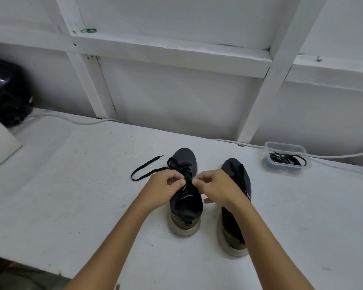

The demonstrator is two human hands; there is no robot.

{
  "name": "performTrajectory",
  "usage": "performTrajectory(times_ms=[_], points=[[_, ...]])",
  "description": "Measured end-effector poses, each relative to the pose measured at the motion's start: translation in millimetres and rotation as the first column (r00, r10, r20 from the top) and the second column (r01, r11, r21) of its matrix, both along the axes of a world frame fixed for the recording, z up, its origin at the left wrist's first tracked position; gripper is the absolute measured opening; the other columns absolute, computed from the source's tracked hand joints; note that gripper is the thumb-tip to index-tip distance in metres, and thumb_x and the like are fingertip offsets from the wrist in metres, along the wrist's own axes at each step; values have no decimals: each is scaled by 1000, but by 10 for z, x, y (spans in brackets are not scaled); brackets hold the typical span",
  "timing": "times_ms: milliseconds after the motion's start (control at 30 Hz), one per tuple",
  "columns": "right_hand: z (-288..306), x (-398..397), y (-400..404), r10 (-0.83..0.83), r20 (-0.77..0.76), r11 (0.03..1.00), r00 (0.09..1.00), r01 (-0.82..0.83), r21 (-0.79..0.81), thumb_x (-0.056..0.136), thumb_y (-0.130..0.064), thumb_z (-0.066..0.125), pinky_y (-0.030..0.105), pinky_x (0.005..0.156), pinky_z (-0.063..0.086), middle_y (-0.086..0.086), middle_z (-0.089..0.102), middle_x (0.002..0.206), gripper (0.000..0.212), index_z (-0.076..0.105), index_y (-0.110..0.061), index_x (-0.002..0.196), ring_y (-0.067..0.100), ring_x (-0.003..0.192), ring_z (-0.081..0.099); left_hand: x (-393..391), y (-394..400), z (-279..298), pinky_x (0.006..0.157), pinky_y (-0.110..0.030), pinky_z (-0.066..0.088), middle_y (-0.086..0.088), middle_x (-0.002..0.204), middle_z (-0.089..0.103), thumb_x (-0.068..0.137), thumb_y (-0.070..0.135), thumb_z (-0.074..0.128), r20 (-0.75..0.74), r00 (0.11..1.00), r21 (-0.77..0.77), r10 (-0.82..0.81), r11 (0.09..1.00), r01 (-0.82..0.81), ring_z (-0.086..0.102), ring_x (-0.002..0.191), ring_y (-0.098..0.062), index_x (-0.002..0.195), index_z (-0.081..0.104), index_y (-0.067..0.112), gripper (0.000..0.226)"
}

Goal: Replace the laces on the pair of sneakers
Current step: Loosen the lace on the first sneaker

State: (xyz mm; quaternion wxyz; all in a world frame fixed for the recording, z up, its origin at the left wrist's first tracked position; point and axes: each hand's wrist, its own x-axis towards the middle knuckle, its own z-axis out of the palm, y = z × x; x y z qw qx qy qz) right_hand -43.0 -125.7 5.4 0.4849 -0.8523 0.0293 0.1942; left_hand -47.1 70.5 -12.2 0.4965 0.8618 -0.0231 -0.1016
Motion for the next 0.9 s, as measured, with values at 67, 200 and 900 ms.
performTrajectory(times_ms=[67, 200, 900], points=[[-7, 26, -10, 5, -15, 1000, 1000, -5, 20, 96, -34, 67, 31, 72, 64, -4, 74, 103, 16, 73, -30, 111, 16, 93, 73, -5, 0, -1, 75, -13, 45, 16, 95, 70, 89, 34, 73, -23, 1000, -38, -1, 999, 0, 63, 88, 4, 95, 68, 42, 11], [-15, 69, -8, 18, -55, 999, 998, -16, 51, 97, -33, 66, 30, 70, 64, -3, 73, 106, 19, 71, -30, 115, 12, 95, 72, 23, -38, -1, 70, -14, 45, 14, 84, 68, 84, 38, 76, -24, 999, -77, 48, 996, -50, 61, 75, 2, 83, 68, 34, 9], [69, 134, 58, 128, -70, 990, 989, -124, 66, 96, -35, 64, 21, 65, 60, -14, 69, 109, 20, 71, -50, 107, 9, 97, 67, 130, 158, -69, 90, -28, 48, 25, 137, 54, 99, 12, 57, -118, 949, -558, 291, 772, -306, 60, 114, 3, 115, 66, 52, 44]])
